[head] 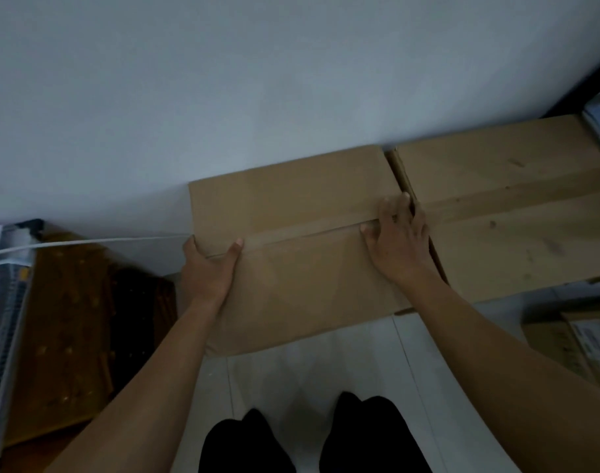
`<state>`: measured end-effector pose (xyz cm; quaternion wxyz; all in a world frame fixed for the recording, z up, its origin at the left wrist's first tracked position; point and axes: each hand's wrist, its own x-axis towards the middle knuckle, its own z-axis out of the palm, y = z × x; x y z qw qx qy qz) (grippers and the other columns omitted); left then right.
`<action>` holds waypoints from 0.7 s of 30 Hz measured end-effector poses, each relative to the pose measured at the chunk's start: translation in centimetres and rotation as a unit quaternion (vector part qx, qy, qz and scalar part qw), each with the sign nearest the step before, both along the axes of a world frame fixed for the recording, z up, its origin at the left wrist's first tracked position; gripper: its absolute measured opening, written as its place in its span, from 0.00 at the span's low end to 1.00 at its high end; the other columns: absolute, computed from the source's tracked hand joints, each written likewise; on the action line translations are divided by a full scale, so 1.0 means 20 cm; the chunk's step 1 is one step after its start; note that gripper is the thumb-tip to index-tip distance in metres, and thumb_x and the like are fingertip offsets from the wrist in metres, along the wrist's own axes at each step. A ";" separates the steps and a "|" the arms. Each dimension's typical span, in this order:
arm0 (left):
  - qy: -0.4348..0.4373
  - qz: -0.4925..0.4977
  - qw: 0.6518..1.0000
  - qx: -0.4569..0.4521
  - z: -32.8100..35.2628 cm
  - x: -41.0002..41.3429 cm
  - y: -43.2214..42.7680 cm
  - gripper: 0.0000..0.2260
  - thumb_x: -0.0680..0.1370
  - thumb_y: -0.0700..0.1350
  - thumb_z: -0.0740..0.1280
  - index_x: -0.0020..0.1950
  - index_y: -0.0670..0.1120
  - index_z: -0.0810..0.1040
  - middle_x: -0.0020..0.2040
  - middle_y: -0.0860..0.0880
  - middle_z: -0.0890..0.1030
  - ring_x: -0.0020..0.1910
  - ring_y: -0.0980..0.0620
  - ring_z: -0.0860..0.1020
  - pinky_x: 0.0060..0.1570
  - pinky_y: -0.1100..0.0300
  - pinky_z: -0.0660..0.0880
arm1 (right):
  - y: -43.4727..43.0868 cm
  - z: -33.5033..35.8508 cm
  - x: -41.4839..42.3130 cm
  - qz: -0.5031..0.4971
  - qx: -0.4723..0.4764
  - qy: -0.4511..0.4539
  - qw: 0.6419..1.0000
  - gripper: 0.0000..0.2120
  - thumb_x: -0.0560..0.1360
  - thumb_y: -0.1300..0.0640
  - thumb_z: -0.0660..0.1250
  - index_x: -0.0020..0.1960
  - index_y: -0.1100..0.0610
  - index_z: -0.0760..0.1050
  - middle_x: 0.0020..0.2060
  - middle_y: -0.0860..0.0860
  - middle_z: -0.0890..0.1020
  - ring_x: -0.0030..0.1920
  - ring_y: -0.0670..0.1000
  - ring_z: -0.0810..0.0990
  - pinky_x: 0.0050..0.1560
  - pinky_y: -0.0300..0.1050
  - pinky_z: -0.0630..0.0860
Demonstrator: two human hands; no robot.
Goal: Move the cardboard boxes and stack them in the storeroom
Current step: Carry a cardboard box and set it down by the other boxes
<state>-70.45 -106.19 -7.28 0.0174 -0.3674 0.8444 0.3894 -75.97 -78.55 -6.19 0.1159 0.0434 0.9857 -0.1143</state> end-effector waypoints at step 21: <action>-0.037 -0.334 0.922 -0.192 0.62 0.13 0.34 0.33 0.78 0.66 0.54 0.79 0.50 0.55 0.78 0.42 0.58 0.77 0.41 0.54 0.74 0.46 0.52 | -0.20 0.63 0.29 0.065 -0.082 -0.060 0.993 0.28 0.81 0.42 0.48 0.76 0.58 0.59 0.75 0.59 0.60 0.76 0.60 0.53 0.74 0.59 0.51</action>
